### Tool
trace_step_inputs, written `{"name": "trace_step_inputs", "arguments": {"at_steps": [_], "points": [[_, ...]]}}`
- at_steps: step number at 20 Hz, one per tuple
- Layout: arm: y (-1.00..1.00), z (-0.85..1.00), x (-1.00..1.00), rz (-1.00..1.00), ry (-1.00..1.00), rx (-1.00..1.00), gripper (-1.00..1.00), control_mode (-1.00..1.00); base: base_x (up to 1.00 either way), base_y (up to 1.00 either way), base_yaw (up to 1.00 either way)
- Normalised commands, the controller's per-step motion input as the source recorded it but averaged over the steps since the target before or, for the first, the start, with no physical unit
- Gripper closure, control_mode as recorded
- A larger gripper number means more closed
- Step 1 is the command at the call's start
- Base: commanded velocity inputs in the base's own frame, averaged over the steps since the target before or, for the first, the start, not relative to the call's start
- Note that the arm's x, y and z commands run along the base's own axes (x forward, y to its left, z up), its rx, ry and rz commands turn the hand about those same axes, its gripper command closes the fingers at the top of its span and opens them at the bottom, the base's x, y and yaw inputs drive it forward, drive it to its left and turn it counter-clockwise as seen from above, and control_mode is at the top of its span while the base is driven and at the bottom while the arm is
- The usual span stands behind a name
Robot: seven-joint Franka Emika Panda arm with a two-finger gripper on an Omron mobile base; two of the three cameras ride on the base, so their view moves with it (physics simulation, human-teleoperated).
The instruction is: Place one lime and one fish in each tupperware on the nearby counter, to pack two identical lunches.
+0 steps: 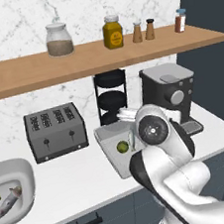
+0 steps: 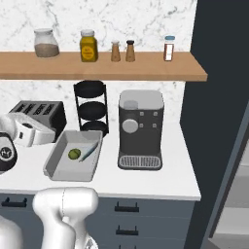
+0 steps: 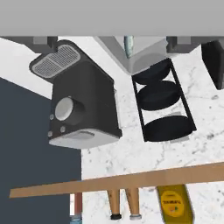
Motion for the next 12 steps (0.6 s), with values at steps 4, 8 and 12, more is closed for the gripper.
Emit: {"name": "trace_step_inputs", "arguments": {"at_steps": [4, 8, 12], "points": [[-1.00, 0.50, -1.00, 0.00, -0.46, 0.13, -1.00, -1.00, 0.00, 0.00, 0.00], [-1.00, -0.50, -1.00, -0.06, -0.15, 0.20, -1.00, -1.00, 0.00, 0.00, 0.00], [0.00, 0.00, 0.00, 0.00, 0.01, 0.00, -1.00, -1.00, 0.00, 0.00, 0.00]]}}
